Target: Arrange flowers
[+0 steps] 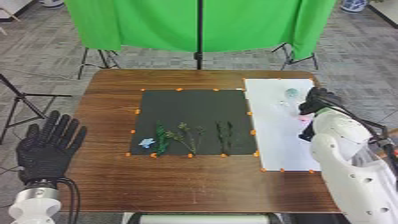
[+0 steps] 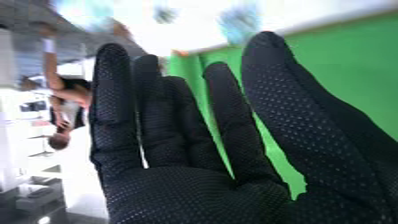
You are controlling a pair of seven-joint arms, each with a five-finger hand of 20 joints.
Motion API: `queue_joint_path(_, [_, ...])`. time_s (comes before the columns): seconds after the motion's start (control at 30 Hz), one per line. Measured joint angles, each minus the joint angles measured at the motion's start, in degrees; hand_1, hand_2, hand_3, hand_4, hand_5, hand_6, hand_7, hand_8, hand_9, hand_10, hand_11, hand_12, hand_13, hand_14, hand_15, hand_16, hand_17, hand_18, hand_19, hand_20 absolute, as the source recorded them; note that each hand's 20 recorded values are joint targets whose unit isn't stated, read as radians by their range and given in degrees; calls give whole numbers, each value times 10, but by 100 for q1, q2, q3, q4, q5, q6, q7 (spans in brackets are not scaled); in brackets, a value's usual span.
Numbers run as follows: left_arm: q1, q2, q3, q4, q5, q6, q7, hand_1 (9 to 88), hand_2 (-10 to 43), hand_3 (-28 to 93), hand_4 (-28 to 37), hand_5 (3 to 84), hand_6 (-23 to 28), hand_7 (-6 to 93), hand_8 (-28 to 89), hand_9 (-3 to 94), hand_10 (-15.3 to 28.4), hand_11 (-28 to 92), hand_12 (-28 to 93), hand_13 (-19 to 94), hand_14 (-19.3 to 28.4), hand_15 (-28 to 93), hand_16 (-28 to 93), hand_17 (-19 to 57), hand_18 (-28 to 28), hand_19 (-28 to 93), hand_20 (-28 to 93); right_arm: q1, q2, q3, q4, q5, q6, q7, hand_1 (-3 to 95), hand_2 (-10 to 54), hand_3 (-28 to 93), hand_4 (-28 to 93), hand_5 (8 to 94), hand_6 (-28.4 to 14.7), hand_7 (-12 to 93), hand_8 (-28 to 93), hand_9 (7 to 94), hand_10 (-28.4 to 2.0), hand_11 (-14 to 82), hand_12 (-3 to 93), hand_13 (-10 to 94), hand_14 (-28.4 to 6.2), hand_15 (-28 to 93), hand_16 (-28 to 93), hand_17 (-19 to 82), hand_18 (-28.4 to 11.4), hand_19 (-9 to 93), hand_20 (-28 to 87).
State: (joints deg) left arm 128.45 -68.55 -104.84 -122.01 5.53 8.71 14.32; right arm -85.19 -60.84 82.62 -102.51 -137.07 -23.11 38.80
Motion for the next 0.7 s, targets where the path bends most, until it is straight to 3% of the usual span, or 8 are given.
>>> queue_joint_path(0.07, [-8,0,28,-6,-19,75,0,303,180,714,-267,465,71,141,-89,404,142,197,139,319,146,456,-24,-34,146,341,199,28,-5,-24,236,1,-183,-61,539,-95,828,-283,484,-55,161,-108,418,-162,116,128,411,-169,329,140,265,-232,714,215])
queue_joint_path(0.17, [-35,-2,71,-6,-32,118,0,303,180,714,-267,465,72,142,-90,406,143,201,139,319,147,457,-25,-34,147,341,199,68,-25,-87,533,-41,-183,-230,555,-95,804,-283,528,-35,181,-113,511,-146,152,153,483,-146,472,194,280,-235,801,282])
queue_joint_path(0.23, [-48,-8,80,-6,-33,123,0,303,180,715,-267,465,72,142,-91,406,143,201,139,319,147,458,-26,-34,147,342,199,67,-30,-133,564,-165,-65,-336,613,-95,697,-283,604,-13,202,-119,618,-131,204,186,536,-121,530,355,296,-230,823,344])
queue_joint_path(0.3, [-52,-13,80,-6,-34,126,0,302,180,715,-266,465,72,142,-91,406,142,202,138,319,147,459,-26,-34,146,341,199,58,-34,-200,575,-379,105,-421,699,-95,561,-283,698,0,267,12,771,-114,125,383,590,-109,571,464,314,-224,824,379])
queue_joint_path(0.37, [-52,-16,80,-6,-42,130,1,303,180,715,-267,465,72,142,-91,406,142,202,138,319,147,459,-27,-33,146,341,199,49,-48,-263,604,-555,299,-452,717,-95,547,-283,753,0,329,76,839,-109,133,458,622,-111,598,500,331,-221,831,391])
queue_joint_path(0.6, [-38,-21,84,-8,-55,133,6,303,180,715,-268,464,72,142,-91,406,142,202,137,319,147,460,-27,-34,147,342,199,-21,-20,-511,703,-833,1591,-548,703,-95,600,-283,791,-4,366,117,871,-110,132,487,639,-106,591,525,340,-223,834,401])
queue_joint_path(0.7, [-11,-28,79,-21,-55,132,7,302,180,715,-268,464,71,143,-91,405,143,201,137,319,147,460,-27,-34,146,342,199,-45,32,-607,535,-887,1759,-607,697,-95,613,-283,790,-4,368,126,872,-111,133,492,640,-106,590,526,340,-225,835,402])
